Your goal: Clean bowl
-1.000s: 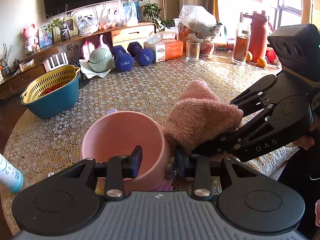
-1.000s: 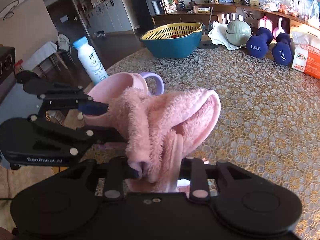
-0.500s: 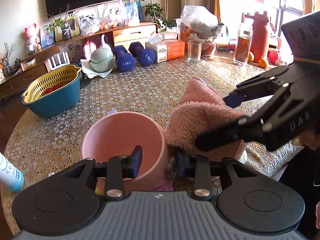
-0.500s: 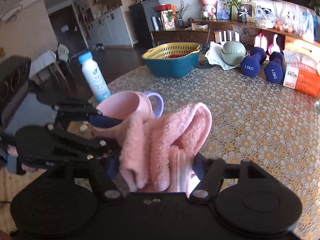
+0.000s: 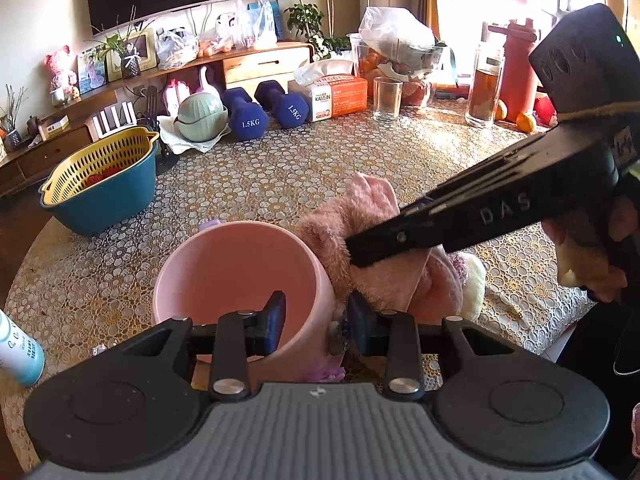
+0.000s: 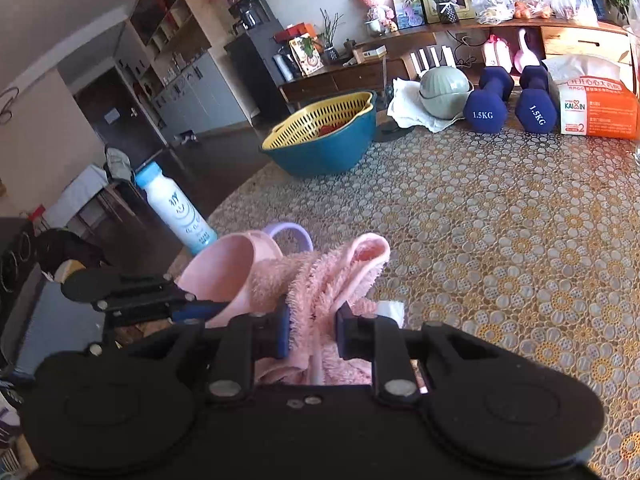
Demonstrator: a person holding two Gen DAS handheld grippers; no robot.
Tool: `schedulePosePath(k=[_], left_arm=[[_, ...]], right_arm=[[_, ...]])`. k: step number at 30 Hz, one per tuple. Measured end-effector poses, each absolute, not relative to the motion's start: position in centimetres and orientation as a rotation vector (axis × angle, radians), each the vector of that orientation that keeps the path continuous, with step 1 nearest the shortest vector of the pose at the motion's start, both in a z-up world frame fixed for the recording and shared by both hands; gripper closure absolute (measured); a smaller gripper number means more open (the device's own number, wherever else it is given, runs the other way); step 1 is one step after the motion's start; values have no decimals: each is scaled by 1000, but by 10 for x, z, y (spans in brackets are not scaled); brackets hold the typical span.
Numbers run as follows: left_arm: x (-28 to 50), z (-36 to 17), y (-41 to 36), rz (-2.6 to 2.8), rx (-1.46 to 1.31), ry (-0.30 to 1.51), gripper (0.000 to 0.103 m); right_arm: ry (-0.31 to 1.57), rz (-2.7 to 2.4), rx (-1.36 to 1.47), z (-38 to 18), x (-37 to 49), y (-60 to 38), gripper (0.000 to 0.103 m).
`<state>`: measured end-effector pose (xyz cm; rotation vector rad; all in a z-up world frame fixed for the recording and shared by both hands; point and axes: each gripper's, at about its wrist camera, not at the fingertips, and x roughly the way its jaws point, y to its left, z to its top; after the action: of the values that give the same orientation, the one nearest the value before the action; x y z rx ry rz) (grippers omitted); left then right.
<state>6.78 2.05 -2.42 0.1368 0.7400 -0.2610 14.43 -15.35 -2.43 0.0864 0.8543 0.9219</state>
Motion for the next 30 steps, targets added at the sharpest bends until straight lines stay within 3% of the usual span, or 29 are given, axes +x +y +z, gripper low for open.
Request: schedulePosePath(k=[6, 16, 30], left_arm=[[68, -24, 23, -258, 124, 737, 69], [68, -24, 22, -261, 128, 737, 69], [70, -29, 21, -280, 115, 753, 72]], right_arm=[[886, 901, -28, -38, 134, -153, 84], [800, 968, 137, 8, 142, -161, 83], [816, 905, 21, -6, 157, -124, 83]])
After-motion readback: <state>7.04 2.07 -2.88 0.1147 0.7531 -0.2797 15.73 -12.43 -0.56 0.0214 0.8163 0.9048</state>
